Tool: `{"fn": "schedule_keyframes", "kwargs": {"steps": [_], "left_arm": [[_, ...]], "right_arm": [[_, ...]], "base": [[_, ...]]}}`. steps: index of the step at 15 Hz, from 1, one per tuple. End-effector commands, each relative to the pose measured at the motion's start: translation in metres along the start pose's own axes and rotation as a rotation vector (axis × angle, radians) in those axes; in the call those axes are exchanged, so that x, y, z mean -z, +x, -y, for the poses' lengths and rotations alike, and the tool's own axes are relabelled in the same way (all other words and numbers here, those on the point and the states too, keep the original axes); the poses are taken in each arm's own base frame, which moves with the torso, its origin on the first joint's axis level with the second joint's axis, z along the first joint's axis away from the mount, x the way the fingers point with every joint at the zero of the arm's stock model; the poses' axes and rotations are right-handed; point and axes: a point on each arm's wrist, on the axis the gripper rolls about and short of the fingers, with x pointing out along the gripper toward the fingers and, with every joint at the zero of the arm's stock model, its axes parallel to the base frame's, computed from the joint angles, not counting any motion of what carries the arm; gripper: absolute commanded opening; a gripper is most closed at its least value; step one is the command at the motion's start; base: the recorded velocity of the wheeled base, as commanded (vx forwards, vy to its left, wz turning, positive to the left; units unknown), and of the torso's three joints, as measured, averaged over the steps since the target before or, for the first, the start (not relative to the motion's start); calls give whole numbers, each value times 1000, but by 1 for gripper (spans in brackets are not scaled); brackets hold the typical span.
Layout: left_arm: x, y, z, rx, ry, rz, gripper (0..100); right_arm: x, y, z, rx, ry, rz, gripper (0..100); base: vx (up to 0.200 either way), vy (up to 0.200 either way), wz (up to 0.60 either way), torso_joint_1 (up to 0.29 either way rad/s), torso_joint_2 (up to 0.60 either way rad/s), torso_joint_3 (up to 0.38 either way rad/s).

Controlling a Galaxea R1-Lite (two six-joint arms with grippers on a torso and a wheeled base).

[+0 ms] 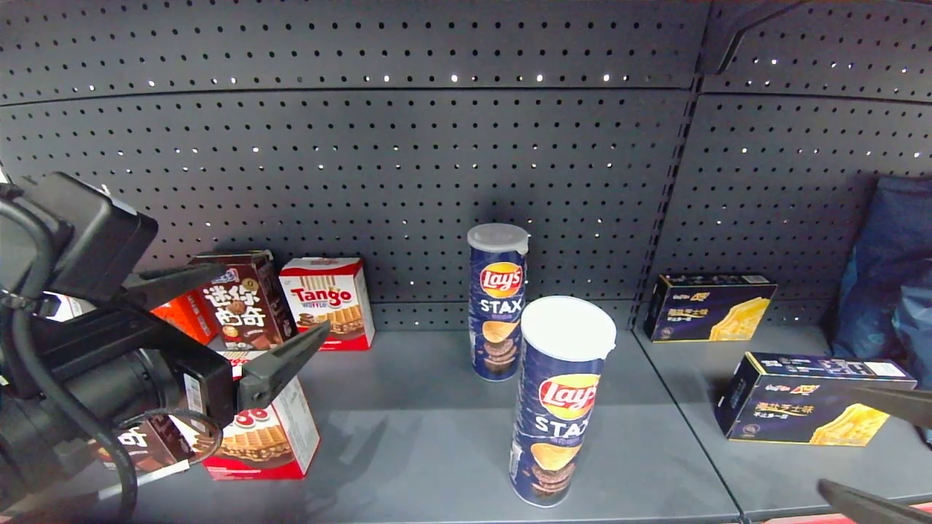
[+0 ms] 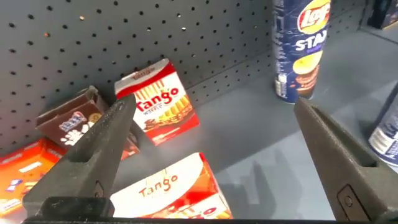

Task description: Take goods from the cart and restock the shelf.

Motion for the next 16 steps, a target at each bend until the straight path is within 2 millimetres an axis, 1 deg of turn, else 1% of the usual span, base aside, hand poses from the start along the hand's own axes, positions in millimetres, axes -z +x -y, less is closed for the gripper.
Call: {"fn": "schedule_keyframes", "kwargs": {"steps": [1,4,5,7,9,12,14,15,16], "left_arm": [[0,3,0,5,0,-3,100],[-1,3,-1,3,0,0,100],[-1,3,-2,3,-1,0,100],[-3,4,-5,0,-5,8,100],[-9,6,-9,-21,-12,21,100],[-8,5,-9,-21,-13,21,100],[-9,6,-10,-15,-20,24,100],[-9,6,-10,-5,-20,26,100],[-8,7,-15,8,-22,26,100]], "right_arm": [[6,54,-8,-77,-20,-164,100],[10,75,-7,-51,-18,-239,100],[8,83,-6,-35,-15,-250,100],[6,91,-5,-33,-14,-262,100],[7,107,-5,-31,-12,-299,100],[6,124,-4,-20,-14,-327,100],[2,140,-3,0,-17,-328,100],[2,143,-3,-1,-17,-328,100],[2,149,-2,1,-16,-339,100]], "base": [[0,0,0,0,0,0],[0,0,0,0,0,0],[0,0,0,0,0,0],[0,0,0,0,0,0],[0,0,0,0,0,0],[0,0,0,0,0,0],[0,0,0,0,0,0],[0,0,0,0,0,0],[0,0,0,0,0,0]]}}
